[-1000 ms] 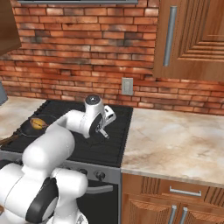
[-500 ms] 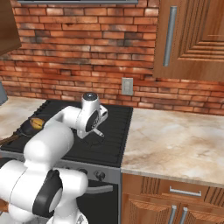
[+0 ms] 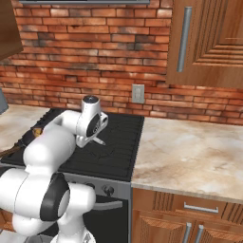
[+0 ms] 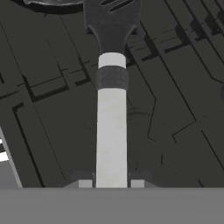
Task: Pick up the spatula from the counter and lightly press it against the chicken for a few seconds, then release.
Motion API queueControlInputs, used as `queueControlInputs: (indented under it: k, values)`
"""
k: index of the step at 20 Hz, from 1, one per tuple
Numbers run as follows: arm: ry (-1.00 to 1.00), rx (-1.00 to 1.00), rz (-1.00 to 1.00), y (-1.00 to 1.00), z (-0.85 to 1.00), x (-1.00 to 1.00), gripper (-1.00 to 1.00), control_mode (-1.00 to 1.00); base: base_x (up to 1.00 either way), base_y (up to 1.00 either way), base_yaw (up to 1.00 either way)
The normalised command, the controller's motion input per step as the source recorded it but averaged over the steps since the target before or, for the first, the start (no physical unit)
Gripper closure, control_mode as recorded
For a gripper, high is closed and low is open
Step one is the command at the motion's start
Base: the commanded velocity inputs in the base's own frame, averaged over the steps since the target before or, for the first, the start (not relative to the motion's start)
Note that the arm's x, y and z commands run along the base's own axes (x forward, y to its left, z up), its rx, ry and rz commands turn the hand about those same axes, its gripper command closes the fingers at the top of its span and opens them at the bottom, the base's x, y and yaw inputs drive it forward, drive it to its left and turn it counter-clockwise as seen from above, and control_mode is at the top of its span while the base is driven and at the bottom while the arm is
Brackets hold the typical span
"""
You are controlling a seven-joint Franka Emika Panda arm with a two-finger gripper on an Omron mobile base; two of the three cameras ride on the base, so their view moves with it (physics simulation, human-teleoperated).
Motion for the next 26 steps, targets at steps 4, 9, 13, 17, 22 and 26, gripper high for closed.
queueControlInputs:
  k: [4, 9, 13, 17, 22, 26]
  values:
    - [0.02, 0.00, -0.01, 0.31, 0.08, 0.00, 1.00, -1.00, 0.00, 0.00, 0.00]
    - [0.06, 0.00, -0.01, 0.33, 0.04, 0.00, 1.00, -1.00, 0.00, 0.00, 0.00]
    - [0.10, 0.00, 0.00, 0.30, 0.02, 0.00, 1.00, -1.00, 0.00, 0.00, 0.00]
    - [0.15, 0.00, 0.00, 0.35, 0.04, 0.00, 1.00, -1.00, 0.00, 0.00, 0.00]
    - [0.09, -0.03, 0.00, 0.41, 0.03, 0.00, 1.00, -1.00, 0.00, 0.00, 0.00]
    - [0.12, -0.04, 0.00, 0.47, 0.01, 0.00, 1.00, -1.00, 0.00, 0.00, 0.00]
